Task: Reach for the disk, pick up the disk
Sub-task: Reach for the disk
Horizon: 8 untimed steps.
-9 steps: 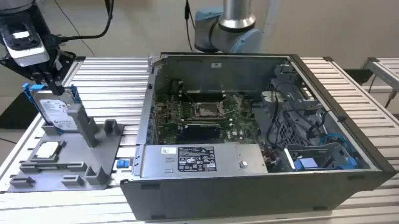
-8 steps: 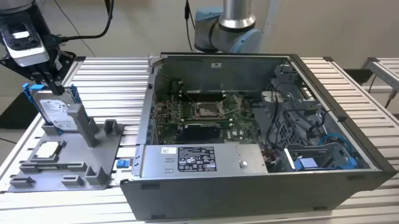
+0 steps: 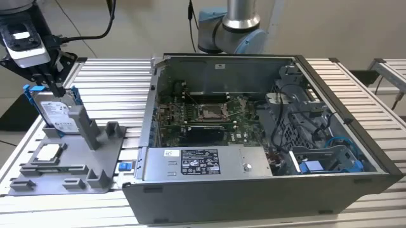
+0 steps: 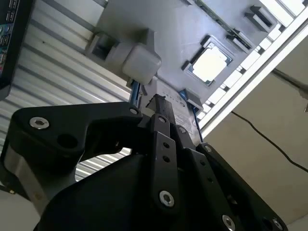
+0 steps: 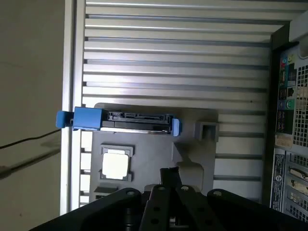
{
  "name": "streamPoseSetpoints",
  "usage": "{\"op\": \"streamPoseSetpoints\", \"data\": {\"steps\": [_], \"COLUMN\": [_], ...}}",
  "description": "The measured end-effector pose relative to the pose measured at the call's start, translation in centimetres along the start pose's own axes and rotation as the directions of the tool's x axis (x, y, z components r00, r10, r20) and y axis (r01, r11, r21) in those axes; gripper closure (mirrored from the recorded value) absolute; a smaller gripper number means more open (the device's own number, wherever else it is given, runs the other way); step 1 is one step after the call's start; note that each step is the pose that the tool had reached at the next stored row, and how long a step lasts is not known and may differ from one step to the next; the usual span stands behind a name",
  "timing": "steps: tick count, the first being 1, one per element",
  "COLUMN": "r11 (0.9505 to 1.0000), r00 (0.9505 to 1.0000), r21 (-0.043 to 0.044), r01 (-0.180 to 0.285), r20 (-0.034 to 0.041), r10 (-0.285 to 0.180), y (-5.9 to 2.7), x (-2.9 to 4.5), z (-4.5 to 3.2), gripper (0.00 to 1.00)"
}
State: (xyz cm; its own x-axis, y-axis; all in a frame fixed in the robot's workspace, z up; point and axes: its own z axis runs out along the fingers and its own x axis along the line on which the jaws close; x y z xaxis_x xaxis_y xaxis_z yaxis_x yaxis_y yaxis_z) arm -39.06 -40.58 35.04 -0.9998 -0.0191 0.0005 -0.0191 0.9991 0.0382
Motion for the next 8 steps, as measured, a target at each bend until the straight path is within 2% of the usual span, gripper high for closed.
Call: {"op": "streamPoseSetpoints", "data": {"steps": [5, 8], "r11": [1.0000, 1.0000], "r00": [1.0000, 1.0000], "r21": [0.0001, 0.0001], "r01": [0.000, 0.000], "r20": [-0.0001, -0.0001], "r10": [0.000, 0.000], "y": [0.10, 1.14], "x": [0.01, 0.28], "z": [0.00, 0.04], "gripper": [1.00, 1.00]}}
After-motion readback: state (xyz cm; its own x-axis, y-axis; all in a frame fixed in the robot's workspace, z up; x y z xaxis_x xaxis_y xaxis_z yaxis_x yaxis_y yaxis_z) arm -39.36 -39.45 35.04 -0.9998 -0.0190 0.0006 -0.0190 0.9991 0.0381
